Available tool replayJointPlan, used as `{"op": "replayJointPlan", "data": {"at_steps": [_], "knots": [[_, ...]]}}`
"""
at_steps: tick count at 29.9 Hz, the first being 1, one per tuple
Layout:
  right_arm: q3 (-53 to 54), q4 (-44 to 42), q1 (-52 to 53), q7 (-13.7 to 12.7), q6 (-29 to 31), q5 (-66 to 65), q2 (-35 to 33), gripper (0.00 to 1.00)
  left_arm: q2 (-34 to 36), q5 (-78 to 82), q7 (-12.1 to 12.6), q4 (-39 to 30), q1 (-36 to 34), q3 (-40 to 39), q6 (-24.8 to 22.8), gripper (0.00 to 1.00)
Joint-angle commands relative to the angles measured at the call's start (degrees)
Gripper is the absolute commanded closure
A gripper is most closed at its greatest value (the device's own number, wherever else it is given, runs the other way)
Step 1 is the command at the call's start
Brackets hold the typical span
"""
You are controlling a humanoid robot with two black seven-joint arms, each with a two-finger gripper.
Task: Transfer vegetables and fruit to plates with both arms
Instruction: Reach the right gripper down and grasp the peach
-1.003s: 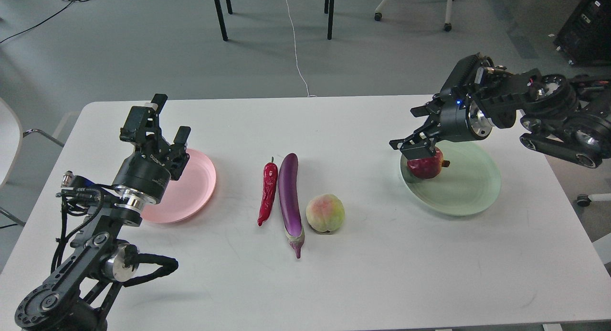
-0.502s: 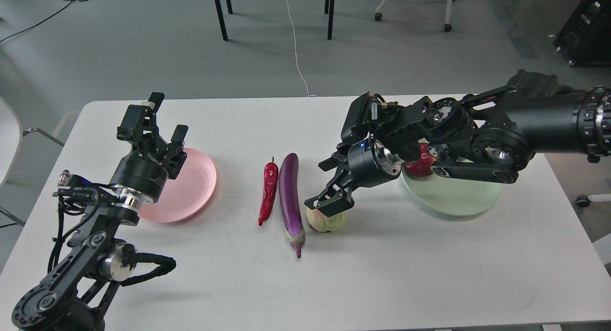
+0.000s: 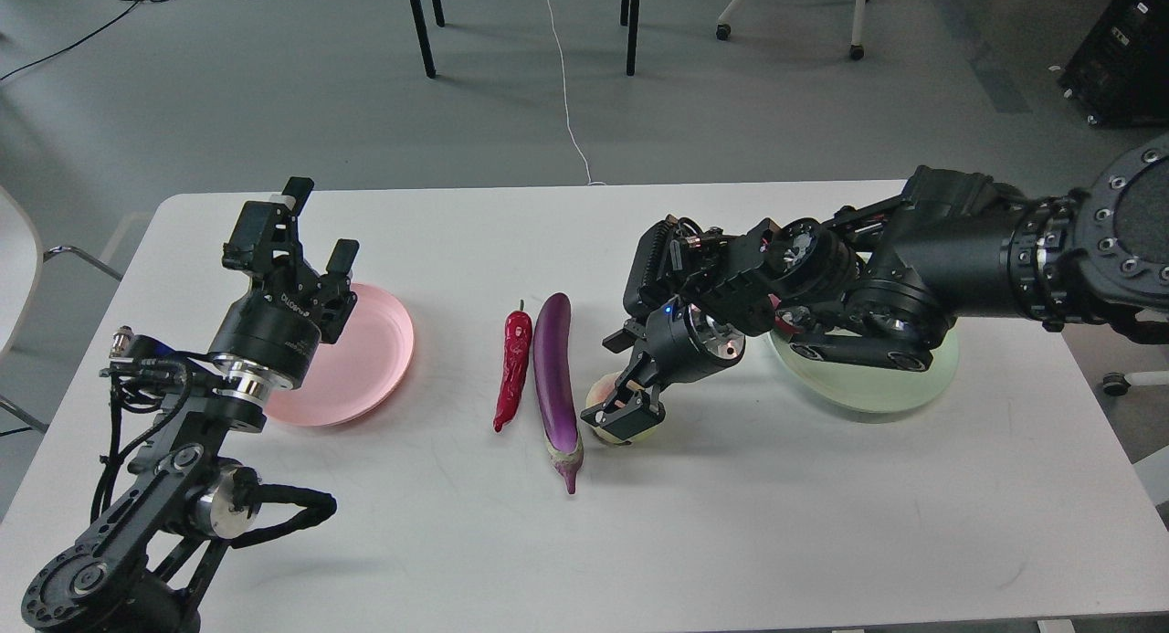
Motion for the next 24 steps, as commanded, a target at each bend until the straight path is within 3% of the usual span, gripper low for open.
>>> {"op": "replayJointPlan", "data": {"at_steps": [1, 19, 22, 24], "knots": [[-0.1, -1.3, -0.7, 0.0, 0.0, -0.1, 0.7, 0.03, 0.0, 0.0, 0.0, 0.0, 0.0, 0.0, 0.0, 0.0], [-1.2, -4.7, -4.8, 0.0, -0.1, 0.0, 1.9, 0.08, 0.1, 0.0, -0.4, -0.1, 1.2, -0.1, -0.1, 0.0], [-1.8, -4.6, -4.7, 0.0, 0.0, -0.1, 1.9, 0.19, 0.1, 0.0, -0.4, -0.2, 1.2, -0.3, -0.1, 0.0], [-3.2, -4.6, -4.1, 0.0, 0.0, -0.1, 1.9, 0.36, 0.1, 0.0, -0.4, -0.2, 1.2, -0.4, 0.0, 0.0]]}}
